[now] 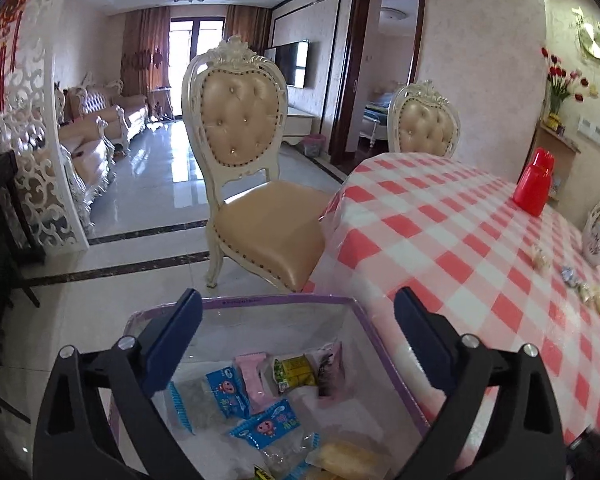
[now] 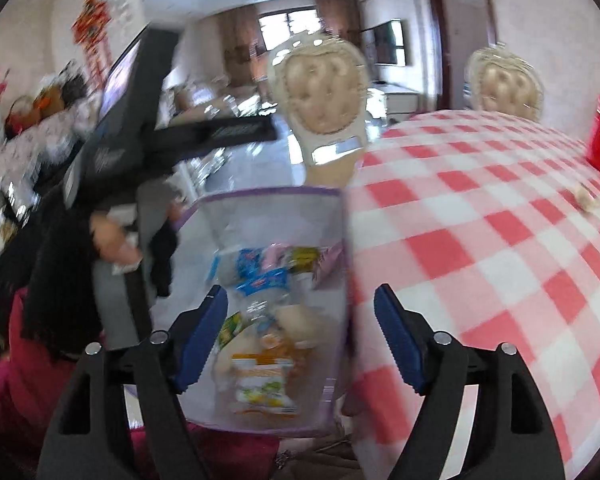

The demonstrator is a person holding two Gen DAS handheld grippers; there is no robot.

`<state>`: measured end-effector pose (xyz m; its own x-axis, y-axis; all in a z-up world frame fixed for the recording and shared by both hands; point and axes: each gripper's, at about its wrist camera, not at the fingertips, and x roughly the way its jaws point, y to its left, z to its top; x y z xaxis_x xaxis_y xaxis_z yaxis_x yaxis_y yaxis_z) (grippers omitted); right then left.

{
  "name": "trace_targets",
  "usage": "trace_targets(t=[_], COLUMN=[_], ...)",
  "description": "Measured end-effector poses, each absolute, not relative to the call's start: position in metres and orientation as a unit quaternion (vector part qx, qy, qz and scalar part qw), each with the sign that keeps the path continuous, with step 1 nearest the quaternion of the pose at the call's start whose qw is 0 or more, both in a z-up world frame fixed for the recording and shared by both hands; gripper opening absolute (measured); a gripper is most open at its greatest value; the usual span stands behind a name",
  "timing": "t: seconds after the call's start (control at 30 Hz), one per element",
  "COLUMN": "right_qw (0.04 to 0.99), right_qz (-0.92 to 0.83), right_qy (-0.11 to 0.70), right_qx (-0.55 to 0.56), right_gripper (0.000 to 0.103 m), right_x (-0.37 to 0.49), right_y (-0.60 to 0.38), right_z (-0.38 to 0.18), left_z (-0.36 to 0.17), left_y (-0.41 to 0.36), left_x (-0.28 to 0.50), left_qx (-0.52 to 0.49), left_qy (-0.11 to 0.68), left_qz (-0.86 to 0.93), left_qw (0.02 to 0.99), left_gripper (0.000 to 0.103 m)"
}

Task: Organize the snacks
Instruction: 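Carry the biscuit packet and pink snack to the purple-rimmed container and release them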

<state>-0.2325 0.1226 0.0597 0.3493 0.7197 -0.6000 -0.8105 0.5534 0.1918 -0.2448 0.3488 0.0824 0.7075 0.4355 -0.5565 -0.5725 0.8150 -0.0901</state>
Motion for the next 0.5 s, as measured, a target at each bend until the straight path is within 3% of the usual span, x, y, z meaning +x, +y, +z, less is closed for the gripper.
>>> trace_targets(t=[0.5], right_qw=[0.871], right_qz=[0.332], right_qy=[0.353], right_qx=[0.081], right_gripper=[0.083], right_x=[-0.148], right_y=[-0.02], right_z=[0.054], left_z=[0.05], left_y=[0.232], left_x=[-0.174], left_qx=[-0.026], left_qy=[0.375], left_qz=[0.171], left_qw=[0.911], left_gripper=[0.098])
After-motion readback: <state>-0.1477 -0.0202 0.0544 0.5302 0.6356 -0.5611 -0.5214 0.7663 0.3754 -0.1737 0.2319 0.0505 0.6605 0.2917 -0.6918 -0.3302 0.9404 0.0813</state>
